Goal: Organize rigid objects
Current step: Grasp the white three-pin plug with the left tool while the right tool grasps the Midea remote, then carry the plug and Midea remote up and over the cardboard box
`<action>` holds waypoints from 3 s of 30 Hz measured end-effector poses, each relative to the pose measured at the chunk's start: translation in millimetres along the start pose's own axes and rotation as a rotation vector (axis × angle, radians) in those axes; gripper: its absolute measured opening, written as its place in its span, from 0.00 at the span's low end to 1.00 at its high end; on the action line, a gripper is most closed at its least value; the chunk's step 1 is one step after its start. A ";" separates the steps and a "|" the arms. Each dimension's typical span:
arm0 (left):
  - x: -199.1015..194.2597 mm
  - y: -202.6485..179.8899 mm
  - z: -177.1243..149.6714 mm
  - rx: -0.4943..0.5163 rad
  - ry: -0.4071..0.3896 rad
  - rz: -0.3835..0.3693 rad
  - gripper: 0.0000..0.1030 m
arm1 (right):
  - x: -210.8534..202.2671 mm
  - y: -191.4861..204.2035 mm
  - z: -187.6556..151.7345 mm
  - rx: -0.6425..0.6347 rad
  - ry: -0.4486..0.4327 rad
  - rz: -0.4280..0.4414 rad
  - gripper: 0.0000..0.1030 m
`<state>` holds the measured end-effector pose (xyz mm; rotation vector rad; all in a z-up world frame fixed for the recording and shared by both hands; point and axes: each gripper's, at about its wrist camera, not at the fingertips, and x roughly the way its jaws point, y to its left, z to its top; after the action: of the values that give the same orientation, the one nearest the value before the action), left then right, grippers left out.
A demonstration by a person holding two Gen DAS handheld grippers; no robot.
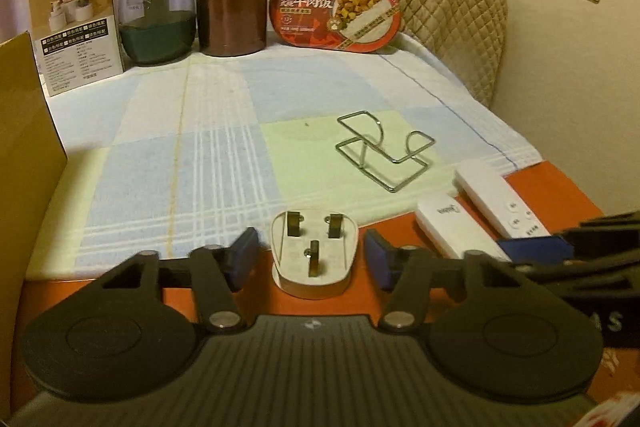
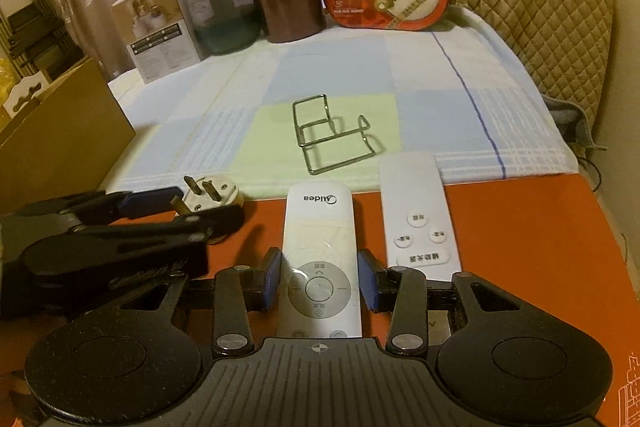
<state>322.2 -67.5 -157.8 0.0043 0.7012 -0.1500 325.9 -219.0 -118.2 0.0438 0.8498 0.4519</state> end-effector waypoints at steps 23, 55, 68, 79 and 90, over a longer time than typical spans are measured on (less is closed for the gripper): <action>-131.5 9.3 -10.0 -0.071 -0.004 0.015 0.39 | -70.6 42.6 22.7 -0.043 -0.084 0.002 0.36; -328.3 59.9 -15.9 -0.130 -0.091 0.094 0.39 | -212.5 154.1 -15.8 -0.037 -0.162 0.075 0.36; -351.6 78.6 -27.3 -0.144 -0.089 0.120 0.39 | -214.5 186.4 -23.4 -0.082 -0.149 0.110 0.36; -361.4 95.1 -29.6 -0.151 -0.094 0.145 0.39 | -205.4 207.4 -23.1 -0.110 -0.127 0.139 0.36; -370.4 142.5 -32.9 -0.169 -0.088 0.204 0.39 | -180.4 239.7 -17.7 -0.145 -0.089 0.190 0.36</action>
<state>41.7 125.7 48.6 -0.0918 0.6198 0.1045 121.6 -77.3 50.6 0.0106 0.7262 0.6840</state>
